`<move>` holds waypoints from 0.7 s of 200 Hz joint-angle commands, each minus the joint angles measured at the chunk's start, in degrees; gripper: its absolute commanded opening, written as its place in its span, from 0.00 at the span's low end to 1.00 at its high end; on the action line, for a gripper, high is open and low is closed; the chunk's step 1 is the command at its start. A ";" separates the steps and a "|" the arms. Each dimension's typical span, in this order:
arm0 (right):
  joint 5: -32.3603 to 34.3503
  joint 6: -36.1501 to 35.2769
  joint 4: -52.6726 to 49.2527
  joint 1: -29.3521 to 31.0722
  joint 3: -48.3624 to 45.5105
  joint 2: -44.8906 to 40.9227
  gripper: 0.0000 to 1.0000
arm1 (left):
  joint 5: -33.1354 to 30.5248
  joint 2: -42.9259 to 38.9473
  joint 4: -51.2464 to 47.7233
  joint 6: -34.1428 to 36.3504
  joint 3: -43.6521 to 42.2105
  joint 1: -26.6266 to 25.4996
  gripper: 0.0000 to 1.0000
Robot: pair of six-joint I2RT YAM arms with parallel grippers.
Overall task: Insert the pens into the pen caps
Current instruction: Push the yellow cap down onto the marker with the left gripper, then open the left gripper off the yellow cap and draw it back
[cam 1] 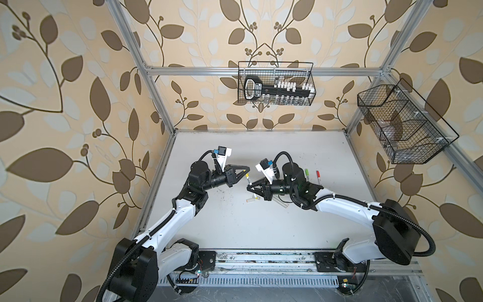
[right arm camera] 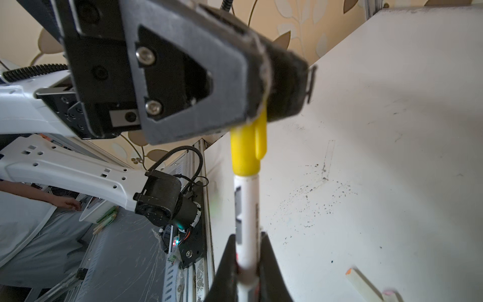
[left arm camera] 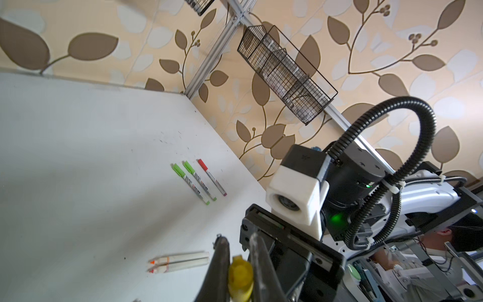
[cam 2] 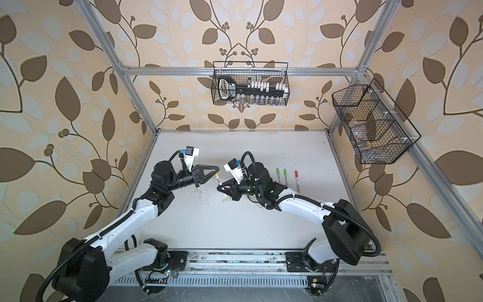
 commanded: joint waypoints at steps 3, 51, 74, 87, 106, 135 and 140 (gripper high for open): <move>0.91 -2.74 10.55 -1.59 10.98 -0.78 0.00 | 6.52 0.71 -11.09 6.29 -2.49 -4.62 0.00; -0.17 -2.95 8.28 -1.22 9.94 -2.66 0.00 | 4.92 0.38 -12.70 7.49 -2.35 -5.08 0.00; -1.16 -1.31 8.64 -0.21 3.78 -3.75 0.00 | 4.63 0.42 -12.26 7.01 -1.81 -4.43 0.00; -1.88 -1.69 7.17 0.48 1.10 -4.63 0.00 | 5.57 0.87 -10.48 5.38 -1.42 -3.71 0.00; -2.78 -3.23 1.75 1.02 -0.93 -5.48 0.00 | 6.28 1.33 -8.14 2.80 -0.23 -2.46 0.21; -2.00 -4.04 -6.86 -1.72 -5.01 -6.89 0.00 | 4.12 -1.24 -4.71 -0.09 0.97 -0.08 0.97; -1.97 -3.83 -8.09 -2.80 -5.77 -7.09 0.00 | 3.89 -1.81 -5.27 0.12 1.45 0.25 0.99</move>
